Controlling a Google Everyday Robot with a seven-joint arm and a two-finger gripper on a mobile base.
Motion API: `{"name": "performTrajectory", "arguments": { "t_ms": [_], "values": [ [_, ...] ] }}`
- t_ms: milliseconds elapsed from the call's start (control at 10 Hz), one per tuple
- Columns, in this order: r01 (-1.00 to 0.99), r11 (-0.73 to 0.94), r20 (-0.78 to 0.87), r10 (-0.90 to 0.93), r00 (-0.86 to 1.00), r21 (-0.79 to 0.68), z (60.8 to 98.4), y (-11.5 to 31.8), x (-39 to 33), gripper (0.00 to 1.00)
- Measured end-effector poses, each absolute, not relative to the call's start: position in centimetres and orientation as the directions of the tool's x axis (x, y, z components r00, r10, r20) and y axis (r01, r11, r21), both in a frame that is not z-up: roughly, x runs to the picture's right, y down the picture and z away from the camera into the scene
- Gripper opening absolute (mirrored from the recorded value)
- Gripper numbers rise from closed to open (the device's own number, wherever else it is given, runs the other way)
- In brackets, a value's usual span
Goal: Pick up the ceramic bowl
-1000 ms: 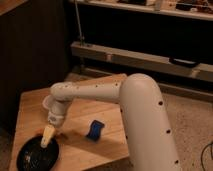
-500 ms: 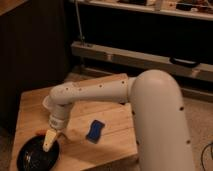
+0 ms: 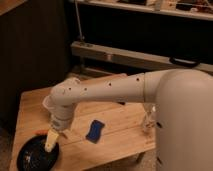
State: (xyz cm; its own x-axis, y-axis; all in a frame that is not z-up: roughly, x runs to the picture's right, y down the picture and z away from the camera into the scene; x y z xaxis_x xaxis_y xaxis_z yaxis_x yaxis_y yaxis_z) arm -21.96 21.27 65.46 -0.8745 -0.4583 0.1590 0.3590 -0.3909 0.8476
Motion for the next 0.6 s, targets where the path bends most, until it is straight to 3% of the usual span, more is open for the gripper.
{"name": "performTrajectory", "arguments": {
  "t_ms": [600],
  "values": [
    [0.297, -0.290, 0.114, -0.513, -0.851, 0.910, 71.9, 24.9, -25.0, 0.80]
  ]
}}
